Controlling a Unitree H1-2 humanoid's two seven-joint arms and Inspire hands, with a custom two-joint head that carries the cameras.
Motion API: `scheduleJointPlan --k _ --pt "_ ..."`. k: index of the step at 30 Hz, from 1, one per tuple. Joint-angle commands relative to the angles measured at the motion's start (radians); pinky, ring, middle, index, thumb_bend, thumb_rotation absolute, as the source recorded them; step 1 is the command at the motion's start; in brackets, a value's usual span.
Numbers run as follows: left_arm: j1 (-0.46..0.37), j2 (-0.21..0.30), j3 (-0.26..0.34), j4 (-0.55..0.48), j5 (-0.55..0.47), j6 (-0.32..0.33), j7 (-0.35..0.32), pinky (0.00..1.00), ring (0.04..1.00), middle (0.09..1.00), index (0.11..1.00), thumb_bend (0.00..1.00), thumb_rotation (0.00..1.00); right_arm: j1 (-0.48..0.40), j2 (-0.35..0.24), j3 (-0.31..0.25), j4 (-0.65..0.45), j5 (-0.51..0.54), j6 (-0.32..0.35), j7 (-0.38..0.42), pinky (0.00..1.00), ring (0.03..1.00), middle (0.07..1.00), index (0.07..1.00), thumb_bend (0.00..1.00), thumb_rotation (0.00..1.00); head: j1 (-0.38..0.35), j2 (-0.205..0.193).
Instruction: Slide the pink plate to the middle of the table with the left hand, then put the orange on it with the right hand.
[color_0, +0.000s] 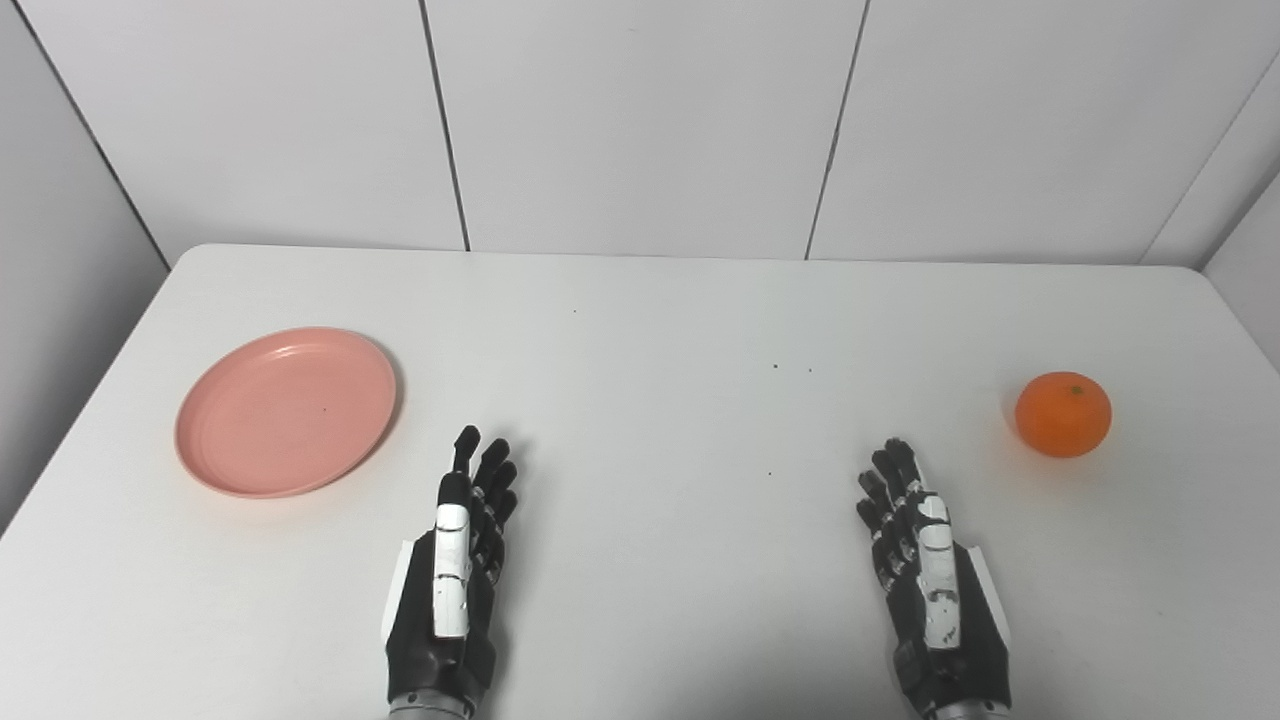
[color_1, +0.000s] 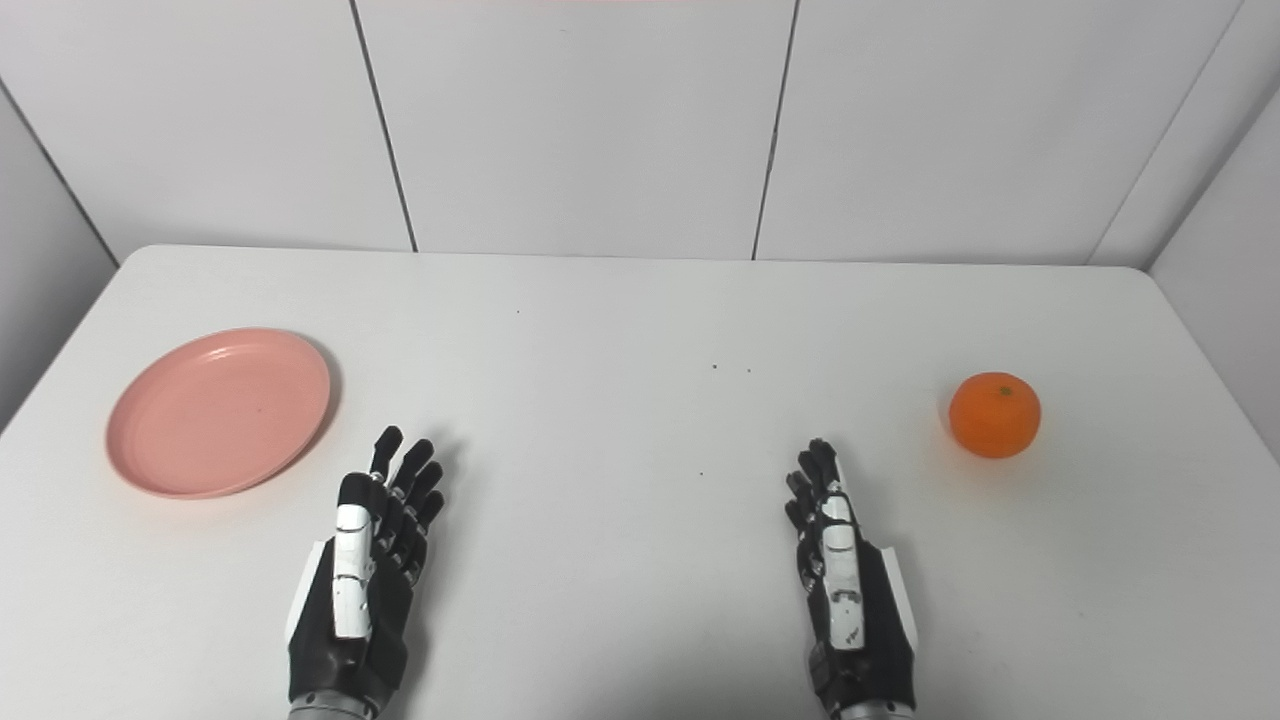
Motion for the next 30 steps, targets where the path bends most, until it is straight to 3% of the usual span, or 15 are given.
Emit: scheduleJointPlan --k 1,30 --pt "0.227 0.047 0.003 -0.062 0.018 -0.009 -0.007 1.0 0.978 0.967 1.0 0.6 0.99 0.147 -0.004 0.022 -0.078 0.007 0.033 0.013 1.0 0.978 0.985 0.98 0.81 1.0 0.001 0.001" --pt "0.228 0.048 0.003 -0.07 0.013 0.009 -0.008 1.0 0.975 0.96 1.0 0.58 0.99 0.149 -0.002 0.022 -0.084 0.008 0.04 0.014 1.0 0.971 0.979 0.972 0.8 1.0 -0.002 0.006"
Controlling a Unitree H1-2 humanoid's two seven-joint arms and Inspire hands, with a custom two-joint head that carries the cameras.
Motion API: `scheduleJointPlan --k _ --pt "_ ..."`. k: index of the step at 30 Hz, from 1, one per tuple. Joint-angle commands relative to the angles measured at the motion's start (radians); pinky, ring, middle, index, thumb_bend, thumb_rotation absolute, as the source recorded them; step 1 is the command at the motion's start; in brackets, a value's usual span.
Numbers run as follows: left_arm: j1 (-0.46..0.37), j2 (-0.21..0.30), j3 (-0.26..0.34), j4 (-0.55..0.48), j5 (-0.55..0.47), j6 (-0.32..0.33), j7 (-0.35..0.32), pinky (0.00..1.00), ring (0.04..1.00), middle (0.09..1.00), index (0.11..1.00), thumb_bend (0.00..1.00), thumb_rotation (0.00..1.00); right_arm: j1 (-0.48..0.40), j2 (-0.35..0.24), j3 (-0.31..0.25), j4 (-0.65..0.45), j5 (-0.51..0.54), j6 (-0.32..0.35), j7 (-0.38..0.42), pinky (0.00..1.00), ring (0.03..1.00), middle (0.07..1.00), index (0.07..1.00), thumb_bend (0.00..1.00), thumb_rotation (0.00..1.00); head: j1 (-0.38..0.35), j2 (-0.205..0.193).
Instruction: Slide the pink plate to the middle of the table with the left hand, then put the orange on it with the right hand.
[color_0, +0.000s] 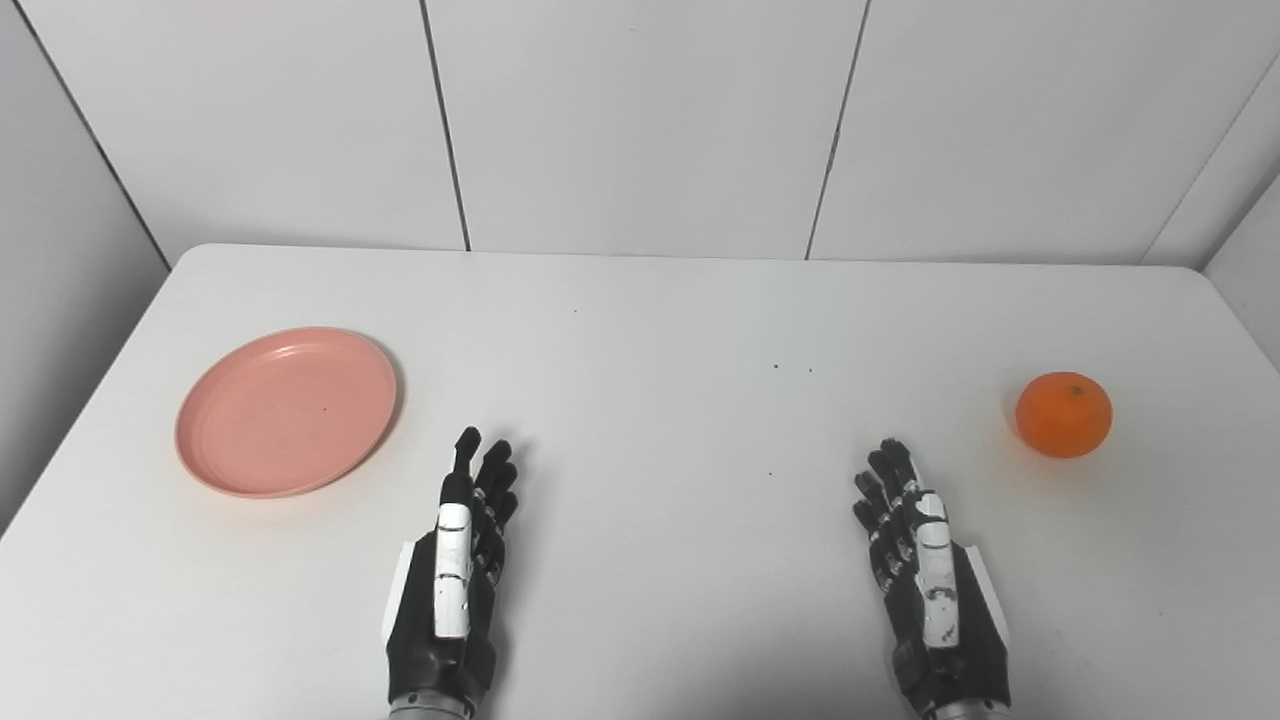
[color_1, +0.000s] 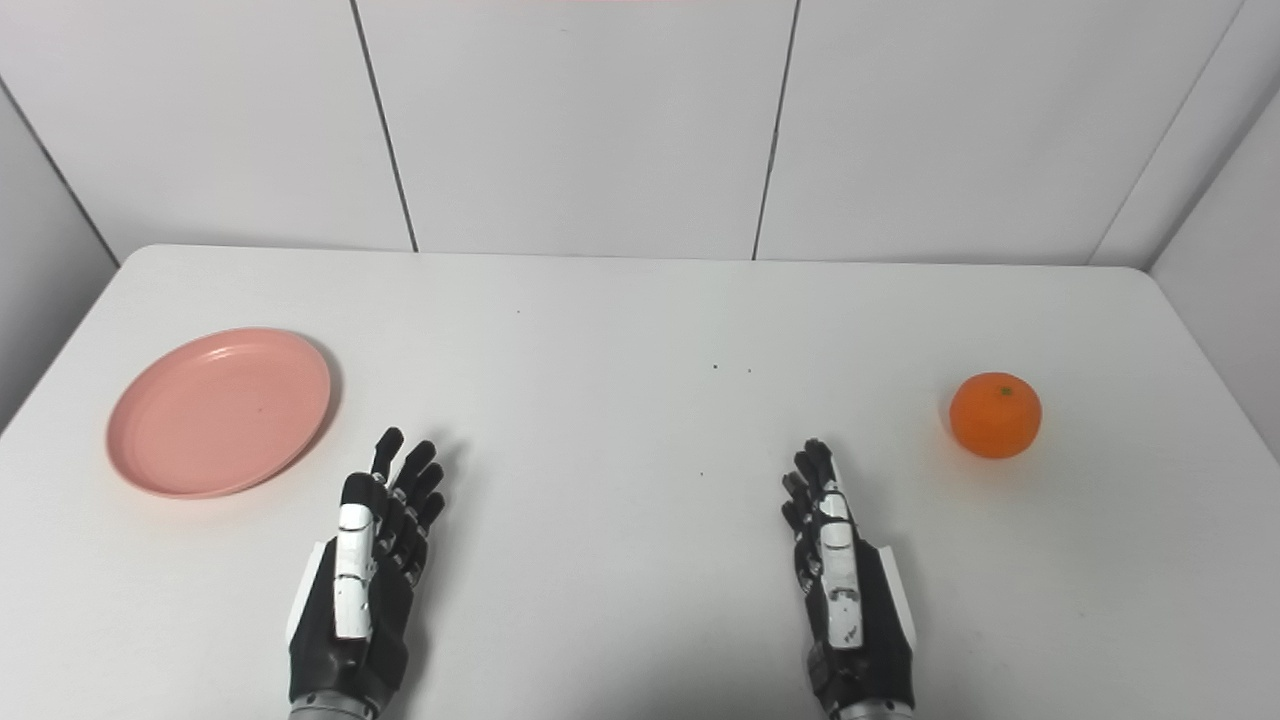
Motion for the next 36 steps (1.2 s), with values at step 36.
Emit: scheduleJointPlan --k 36 --pt "0.226 0.002 -0.065 0.013 0.084 -0.064 0.028 1.0 0.956 0.93 0.977 0.71 0.88 0.138 -0.052 -0.043 0.026 0.07 -0.062 0.09 1.0 0.995 1.0 1.0 0.83 1.0 0.15 -0.117"
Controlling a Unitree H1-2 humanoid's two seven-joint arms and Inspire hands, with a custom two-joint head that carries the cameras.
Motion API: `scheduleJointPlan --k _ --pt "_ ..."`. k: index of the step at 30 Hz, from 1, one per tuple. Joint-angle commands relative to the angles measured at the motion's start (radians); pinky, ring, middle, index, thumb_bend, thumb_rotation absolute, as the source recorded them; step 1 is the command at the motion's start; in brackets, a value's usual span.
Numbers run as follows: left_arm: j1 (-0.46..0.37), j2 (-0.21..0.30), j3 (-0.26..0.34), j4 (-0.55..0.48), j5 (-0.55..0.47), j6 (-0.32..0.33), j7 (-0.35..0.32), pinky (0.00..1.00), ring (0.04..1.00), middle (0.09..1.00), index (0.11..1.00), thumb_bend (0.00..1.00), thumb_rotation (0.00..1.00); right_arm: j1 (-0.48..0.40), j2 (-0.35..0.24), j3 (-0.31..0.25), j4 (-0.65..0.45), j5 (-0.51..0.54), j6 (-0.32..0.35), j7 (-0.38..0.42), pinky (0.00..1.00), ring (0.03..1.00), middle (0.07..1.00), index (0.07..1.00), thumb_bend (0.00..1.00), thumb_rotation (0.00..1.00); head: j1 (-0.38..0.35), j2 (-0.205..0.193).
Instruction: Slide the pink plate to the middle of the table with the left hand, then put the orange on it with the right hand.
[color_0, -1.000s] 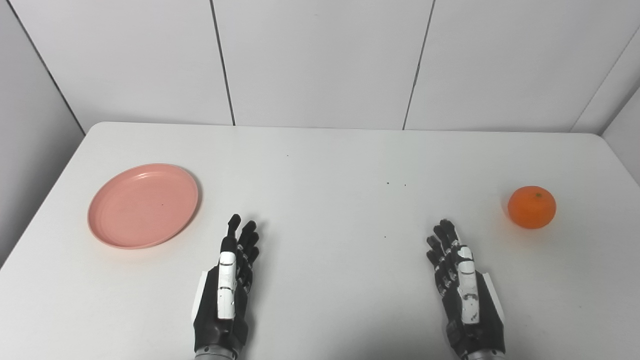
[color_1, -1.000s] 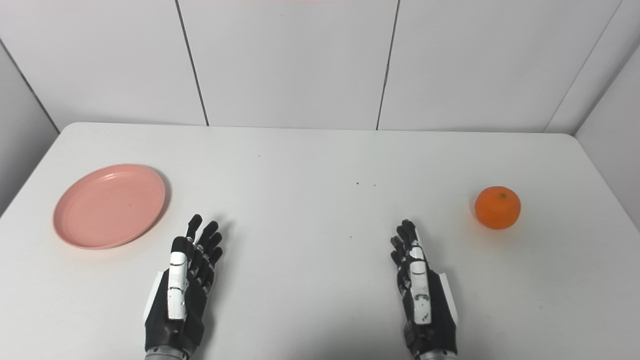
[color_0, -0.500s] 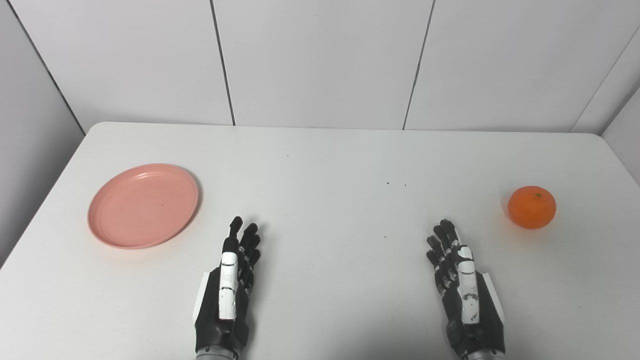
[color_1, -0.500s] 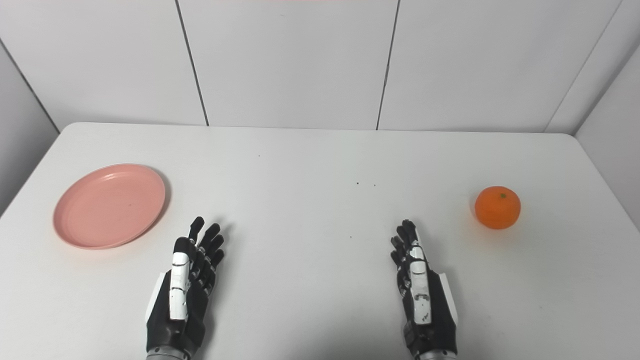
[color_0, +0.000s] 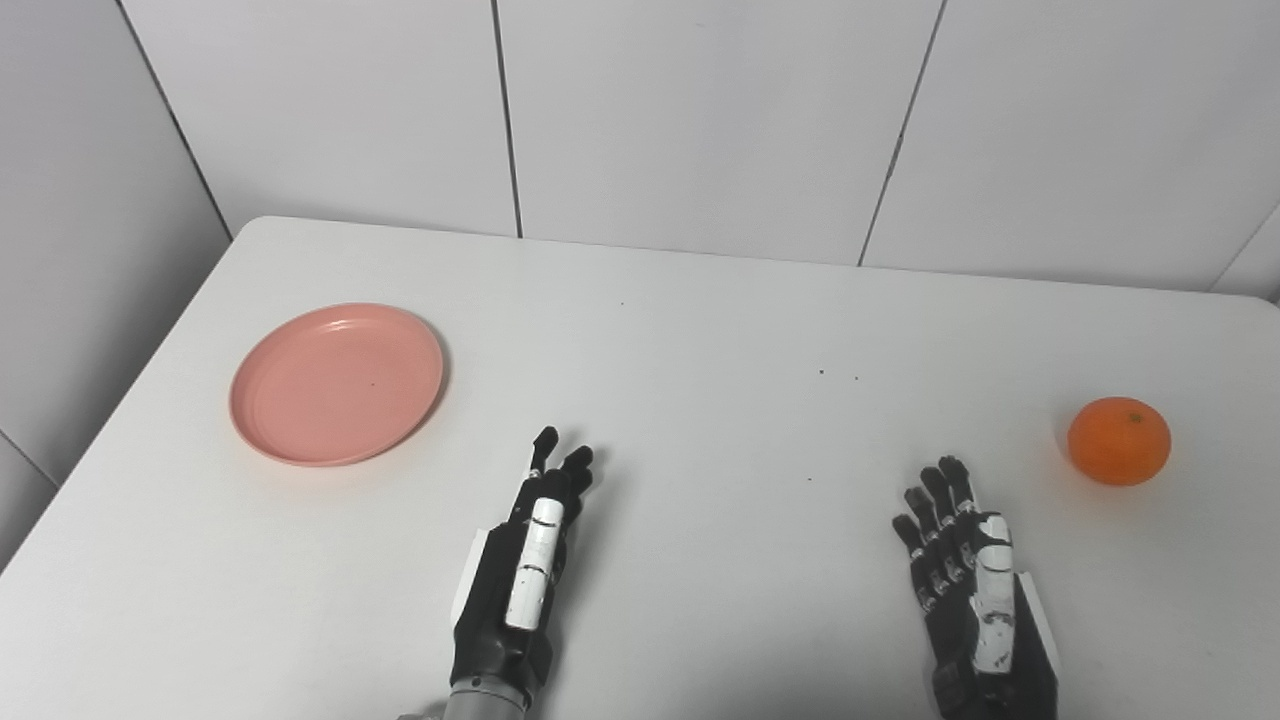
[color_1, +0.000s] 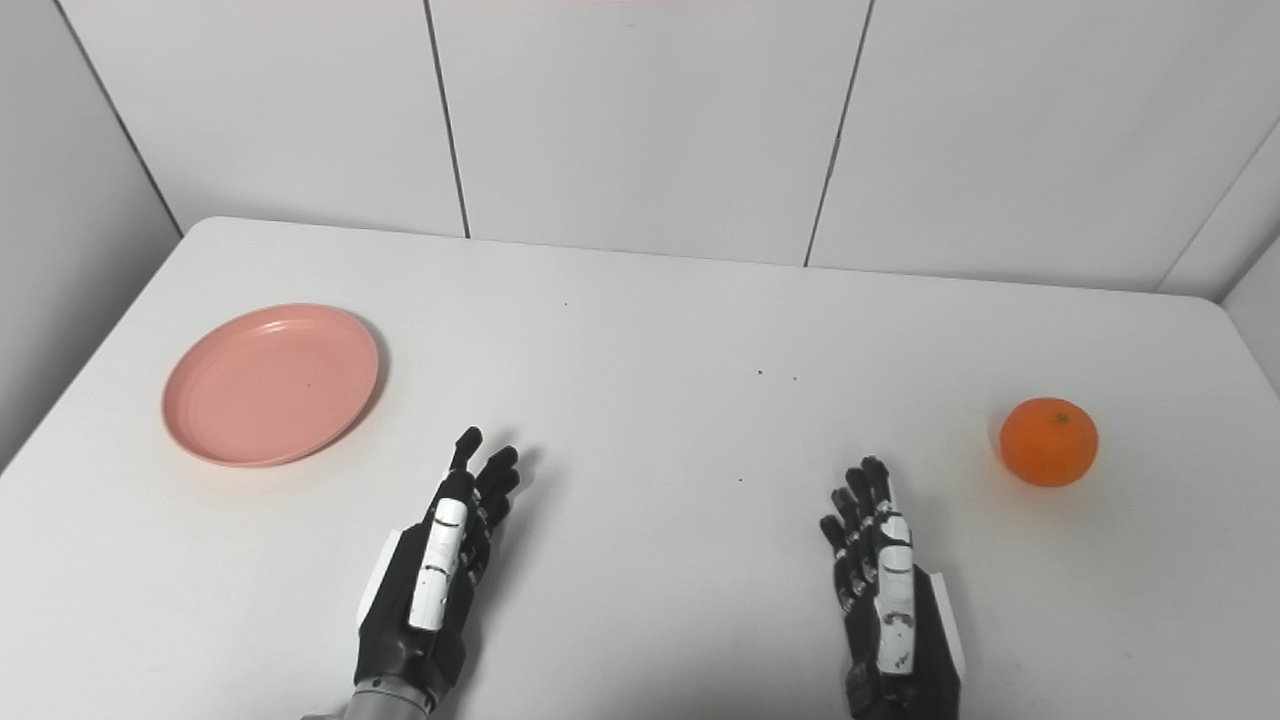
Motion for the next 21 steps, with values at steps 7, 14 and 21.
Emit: scheduleJointPlan --k 7,14,21 --pt "0.195 0.021 0.01 0.037 0.007 -0.107 0.017 1.0 0.958 0.933 0.98 0.66 0.89 0.124 -0.036 -0.011 0.065 -0.007 -0.096 0.055 1.0 0.994 1.0 1.0 0.83 1.0 0.001 -0.057" --pt "0.184 0.018 0.014 0.073 -0.003 -0.129 0.016 1.0 0.958 0.934 0.982 0.64 0.89 0.114 -0.031 -0.022 0.102 -0.013 -0.119 0.067 1.0 0.994 1.0 1.0 0.83 1.0 0.001 -0.084" --pt "0.177 0.02 0.021 0.098 -0.011 -0.153 0.01 1.0 0.964 0.939 0.99 0.61 0.9 0.113 -0.027 -0.022 0.125 -0.007 -0.132 0.072 1.0 0.984 1.0 1.0 0.81 1.0 0.003 -0.109"
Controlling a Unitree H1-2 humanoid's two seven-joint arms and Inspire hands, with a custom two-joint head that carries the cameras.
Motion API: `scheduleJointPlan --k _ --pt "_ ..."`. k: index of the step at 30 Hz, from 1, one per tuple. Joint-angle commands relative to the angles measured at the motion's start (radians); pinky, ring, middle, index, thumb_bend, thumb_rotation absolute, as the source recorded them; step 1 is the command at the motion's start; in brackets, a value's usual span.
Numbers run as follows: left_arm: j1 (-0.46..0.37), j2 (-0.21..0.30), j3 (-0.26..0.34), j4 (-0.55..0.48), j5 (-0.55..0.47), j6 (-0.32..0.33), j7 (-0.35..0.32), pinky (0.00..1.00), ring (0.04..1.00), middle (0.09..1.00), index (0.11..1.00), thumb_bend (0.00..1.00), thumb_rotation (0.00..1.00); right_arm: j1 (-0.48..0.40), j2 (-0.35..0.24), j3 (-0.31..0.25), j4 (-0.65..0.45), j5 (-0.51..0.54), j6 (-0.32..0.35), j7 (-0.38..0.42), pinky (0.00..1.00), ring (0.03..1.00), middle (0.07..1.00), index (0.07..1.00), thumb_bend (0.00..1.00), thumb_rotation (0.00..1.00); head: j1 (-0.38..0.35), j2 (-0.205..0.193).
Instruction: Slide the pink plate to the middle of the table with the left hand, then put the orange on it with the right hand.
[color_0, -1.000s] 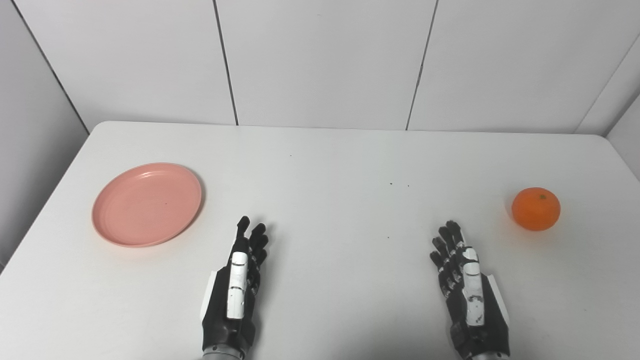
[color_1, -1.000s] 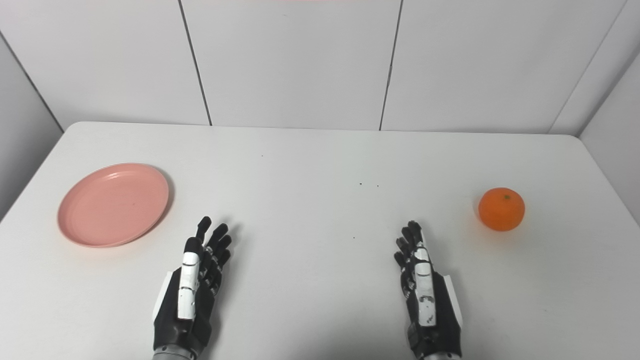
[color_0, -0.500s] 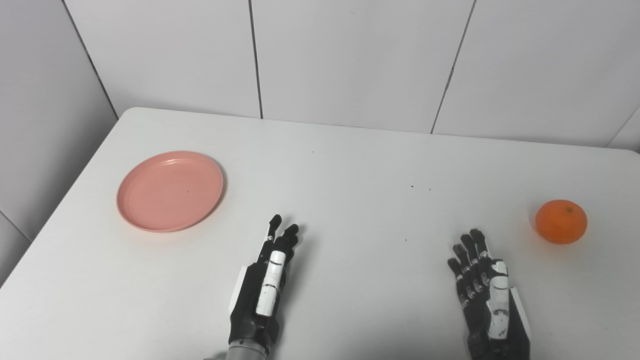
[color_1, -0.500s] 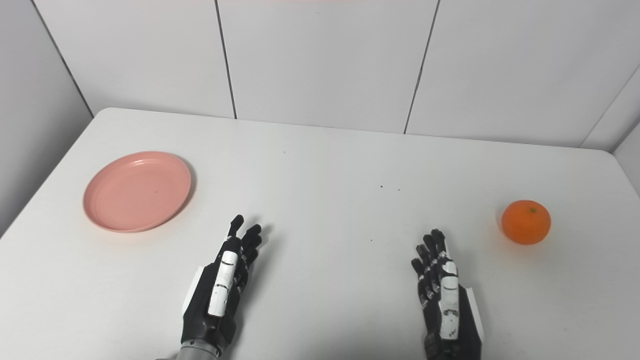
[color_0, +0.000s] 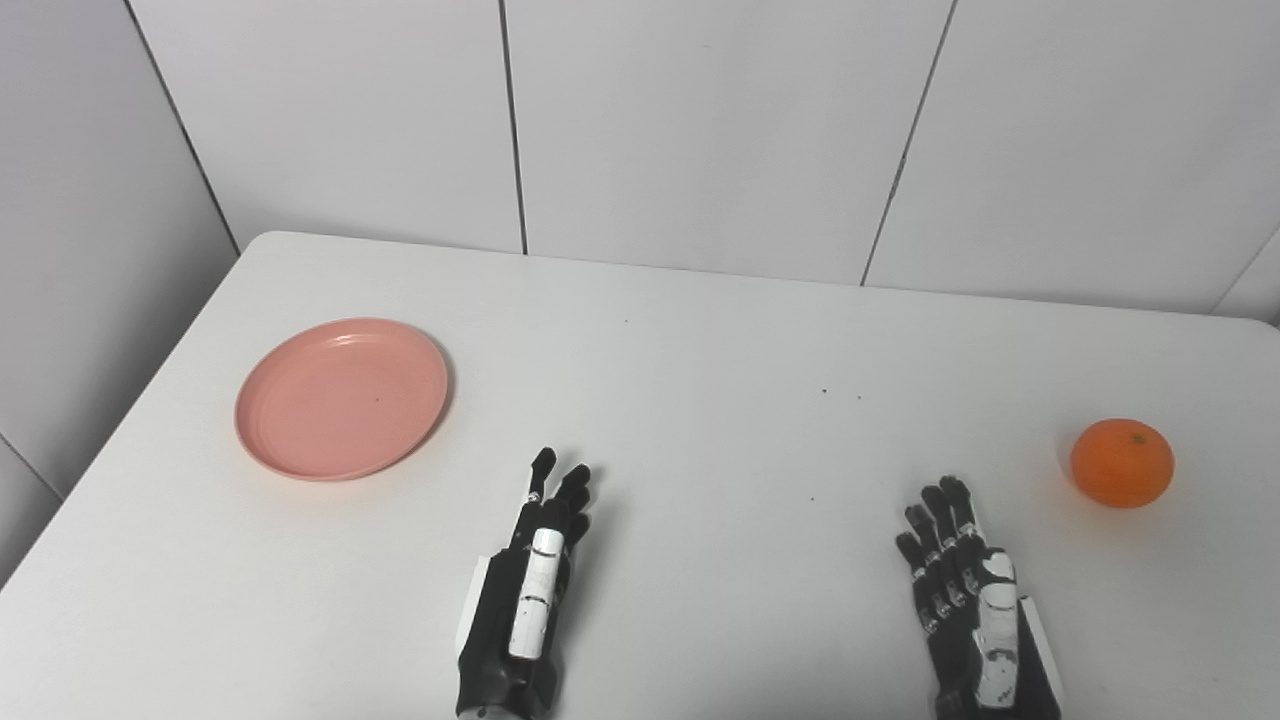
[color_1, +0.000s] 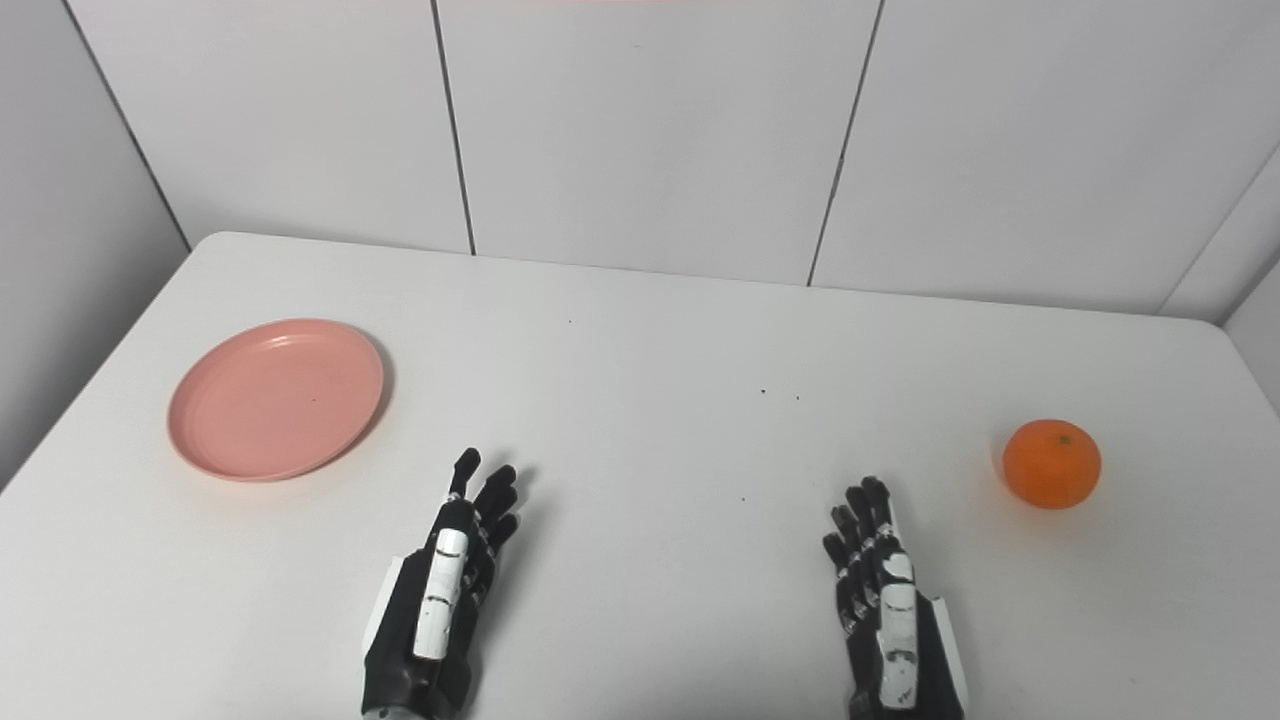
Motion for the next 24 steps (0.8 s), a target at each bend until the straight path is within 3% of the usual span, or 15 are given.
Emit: scheduleJointPlan --k 1,24 --pt "0.173 0.027 0.012 0.012 -0.011 -0.026 -0.004 1.0 0.965 0.939 0.991 0.61 0.9 0.113 -0.026 -0.004 0.047 -0.001 -0.027 0.012 1.0 0.984 1.0 1.0 0.81 1.0 0.008 -0.003" --pt "0.163 0.024 0.006 0.021 -0.003 -0.028 -0.005 1.0 0.963 0.938 0.989 0.59 0.88 0.103 -0.032 -0.011 0.058 0.007 -0.026 0.018 1.0 1.0 1.0 1.0 0.8 1.0 0.028 -0.022"
